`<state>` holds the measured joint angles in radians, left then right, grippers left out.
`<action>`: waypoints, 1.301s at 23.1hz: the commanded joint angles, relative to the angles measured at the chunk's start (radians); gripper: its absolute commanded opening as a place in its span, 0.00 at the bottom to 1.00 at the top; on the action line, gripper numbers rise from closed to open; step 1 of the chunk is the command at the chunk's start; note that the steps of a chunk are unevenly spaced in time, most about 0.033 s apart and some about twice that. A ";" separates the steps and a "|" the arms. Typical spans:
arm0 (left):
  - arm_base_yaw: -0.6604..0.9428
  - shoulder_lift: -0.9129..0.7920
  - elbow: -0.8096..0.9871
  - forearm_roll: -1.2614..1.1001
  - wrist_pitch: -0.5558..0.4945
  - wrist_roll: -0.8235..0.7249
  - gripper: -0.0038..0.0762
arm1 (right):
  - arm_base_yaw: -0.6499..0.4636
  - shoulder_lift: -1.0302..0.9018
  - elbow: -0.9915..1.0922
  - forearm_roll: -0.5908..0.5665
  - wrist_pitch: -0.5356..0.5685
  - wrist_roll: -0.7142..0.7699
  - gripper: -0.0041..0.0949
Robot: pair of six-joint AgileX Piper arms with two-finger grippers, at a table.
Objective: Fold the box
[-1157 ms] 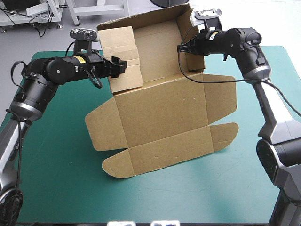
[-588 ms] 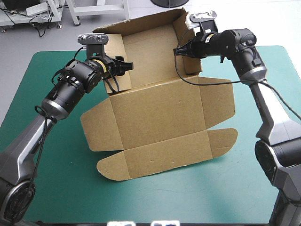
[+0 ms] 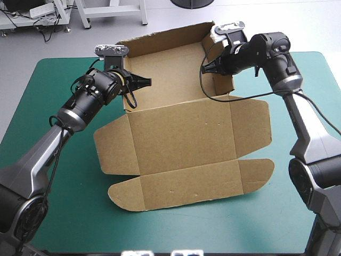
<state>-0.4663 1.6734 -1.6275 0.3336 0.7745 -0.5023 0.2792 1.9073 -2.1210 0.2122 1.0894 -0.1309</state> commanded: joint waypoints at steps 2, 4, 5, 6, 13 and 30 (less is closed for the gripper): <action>-0.014 -0.036 -0.030 -0.025 -0.091 0.070 0.05 | 0.020 -0.021 -0.031 0.082 0.109 -0.051 0.02; -0.014 -0.034 -0.030 -0.055 -0.075 0.112 0.05 | 0.020 0.005 -0.031 0.067 0.159 -0.049 0.02; -0.012 -0.031 -0.030 -0.066 -0.065 0.132 0.05 | 0.020 0.017 -0.031 0.057 0.166 -0.045 0.02; -0.012 -0.029 -0.030 -0.073 -0.052 0.155 0.05 | 0.020 0.028 -0.029 0.050 0.166 -0.032 0.02; -0.012 0.108 -0.043 -0.229 0.113 0.361 0.05 | 0.042 0.063 0.041 -0.061 0.166 0.011 0.02; 0.019 0.283 -0.212 -0.275 0.314 0.457 0.05 | 0.042 0.143 0.212 -0.088 0.166 0.131 0.02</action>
<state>-0.4475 2.0058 -1.8038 0.0795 1.0964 -0.0892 0.3099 2.1051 -1.9062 0.1006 1.2307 0.0469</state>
